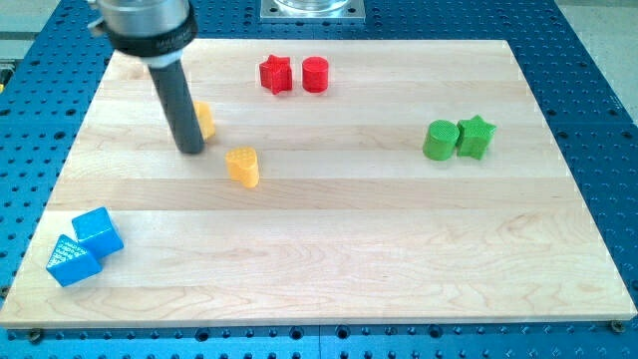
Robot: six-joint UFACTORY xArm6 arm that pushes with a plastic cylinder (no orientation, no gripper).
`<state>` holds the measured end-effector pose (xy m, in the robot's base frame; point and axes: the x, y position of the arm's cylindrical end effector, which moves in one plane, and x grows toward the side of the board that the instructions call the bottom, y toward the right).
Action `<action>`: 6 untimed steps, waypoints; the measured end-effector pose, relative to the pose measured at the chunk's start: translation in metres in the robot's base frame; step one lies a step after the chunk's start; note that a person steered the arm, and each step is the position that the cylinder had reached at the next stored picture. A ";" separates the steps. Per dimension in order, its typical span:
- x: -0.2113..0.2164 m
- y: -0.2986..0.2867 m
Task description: Slide the yellow hexagon to the top left corner of the board
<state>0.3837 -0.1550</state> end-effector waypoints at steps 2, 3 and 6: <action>-0.071 0.028; -0.103 -0.039; -0.050 0.085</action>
<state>0.3338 -0.0702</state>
